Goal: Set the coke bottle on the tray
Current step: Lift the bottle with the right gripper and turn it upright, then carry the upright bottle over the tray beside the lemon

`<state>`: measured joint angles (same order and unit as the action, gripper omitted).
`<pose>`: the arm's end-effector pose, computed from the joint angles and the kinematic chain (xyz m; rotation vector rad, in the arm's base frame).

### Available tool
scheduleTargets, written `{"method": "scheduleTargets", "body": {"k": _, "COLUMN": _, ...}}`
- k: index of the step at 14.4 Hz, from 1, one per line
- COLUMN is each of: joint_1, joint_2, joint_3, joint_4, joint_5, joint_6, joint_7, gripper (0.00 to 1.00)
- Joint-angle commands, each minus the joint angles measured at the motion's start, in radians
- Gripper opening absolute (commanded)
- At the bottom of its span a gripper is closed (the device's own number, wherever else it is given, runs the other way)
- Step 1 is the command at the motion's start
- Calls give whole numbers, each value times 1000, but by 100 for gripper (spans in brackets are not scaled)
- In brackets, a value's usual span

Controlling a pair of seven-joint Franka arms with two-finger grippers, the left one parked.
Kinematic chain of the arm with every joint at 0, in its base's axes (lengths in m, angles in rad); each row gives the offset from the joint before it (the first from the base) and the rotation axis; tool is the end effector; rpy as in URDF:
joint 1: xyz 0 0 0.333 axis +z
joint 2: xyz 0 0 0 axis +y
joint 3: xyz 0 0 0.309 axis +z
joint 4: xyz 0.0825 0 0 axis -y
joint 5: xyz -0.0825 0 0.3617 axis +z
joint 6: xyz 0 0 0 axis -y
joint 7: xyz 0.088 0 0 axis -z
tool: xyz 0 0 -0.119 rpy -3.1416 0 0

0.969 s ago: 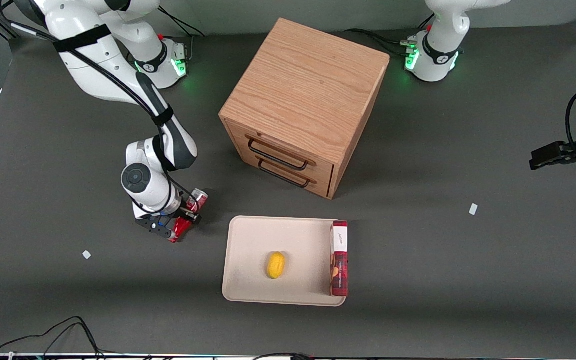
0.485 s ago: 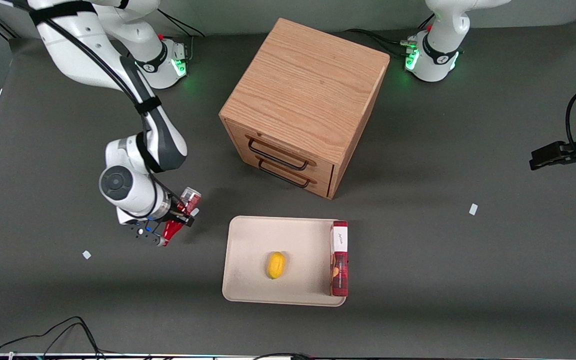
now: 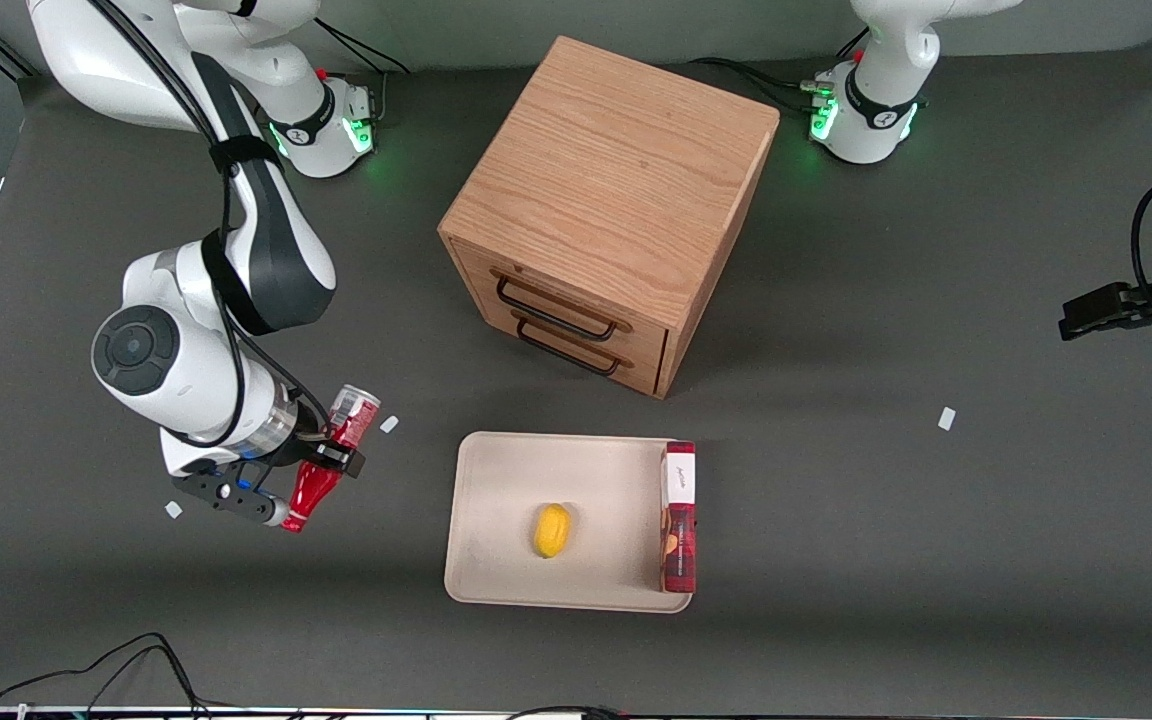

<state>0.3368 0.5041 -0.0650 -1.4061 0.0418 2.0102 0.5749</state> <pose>0.6611 0.1956 0.4120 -3.0531 0.4760 -0.1376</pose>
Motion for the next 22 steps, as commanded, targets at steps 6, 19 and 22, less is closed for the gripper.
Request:
{"method": "scheduleTargets", "body": {"k": 6, "joint_1": 47, "joint_2": 244, "joint_3": 45, "joint_4": 299, "joint_5": 4, "joint_6": 4, "joint_7": -199, "gripper": 0}}
{"method": "scheduleTargets", "body": {"k": 19, "joint_1": 90, "joint_2": 522, "joint_3": 79, "joint_4": 296, "joint_5": 1, "joint_6": 343, "joint_7": -199, "gripper": 21}}
{"method": "scheduleTargets", "body": {"k": 22, "joint_1": 90, "joint_2": 536, "joint_3": 77, "joint_4": 296, "joint_5": 1, "joint_6": 366, "joint_7": -201, "gripper": 31}}
